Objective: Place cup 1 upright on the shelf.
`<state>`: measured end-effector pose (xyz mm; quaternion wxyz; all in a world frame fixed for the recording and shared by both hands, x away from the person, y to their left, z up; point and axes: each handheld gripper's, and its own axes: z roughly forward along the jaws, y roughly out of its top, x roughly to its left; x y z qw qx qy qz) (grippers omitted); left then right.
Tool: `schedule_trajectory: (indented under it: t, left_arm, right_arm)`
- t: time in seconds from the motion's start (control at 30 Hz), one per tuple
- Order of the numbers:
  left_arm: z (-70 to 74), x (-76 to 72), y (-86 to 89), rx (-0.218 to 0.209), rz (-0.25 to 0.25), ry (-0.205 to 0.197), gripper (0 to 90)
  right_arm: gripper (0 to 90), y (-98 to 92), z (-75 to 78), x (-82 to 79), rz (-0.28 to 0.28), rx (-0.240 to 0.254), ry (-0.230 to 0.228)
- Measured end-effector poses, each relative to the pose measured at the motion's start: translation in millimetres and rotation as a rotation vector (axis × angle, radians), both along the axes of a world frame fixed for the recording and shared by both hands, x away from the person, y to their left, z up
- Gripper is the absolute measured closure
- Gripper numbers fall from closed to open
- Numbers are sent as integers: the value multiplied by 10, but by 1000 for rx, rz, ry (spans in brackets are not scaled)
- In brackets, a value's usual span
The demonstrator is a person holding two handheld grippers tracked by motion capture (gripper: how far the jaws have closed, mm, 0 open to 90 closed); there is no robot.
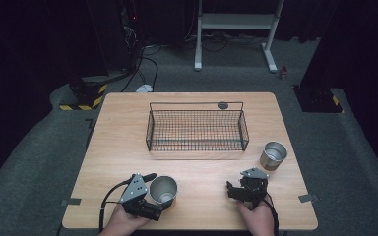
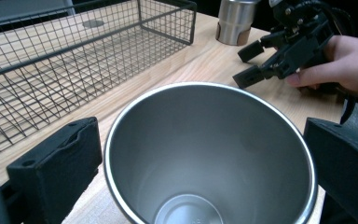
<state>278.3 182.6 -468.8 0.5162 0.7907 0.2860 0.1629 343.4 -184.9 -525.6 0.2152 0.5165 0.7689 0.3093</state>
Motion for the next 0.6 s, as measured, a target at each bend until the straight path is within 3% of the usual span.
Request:
schedule_trajectory:
  t: [0.37,0.6]
  left_arm:
    - [-122,-5,-8,29,-22,30,1]
    - [-148,-10,0,18,-28,35,6]
  right_arm:
    - [86,0,1,0,1,0,1]
    - [86,0,0,0,0,0,0]
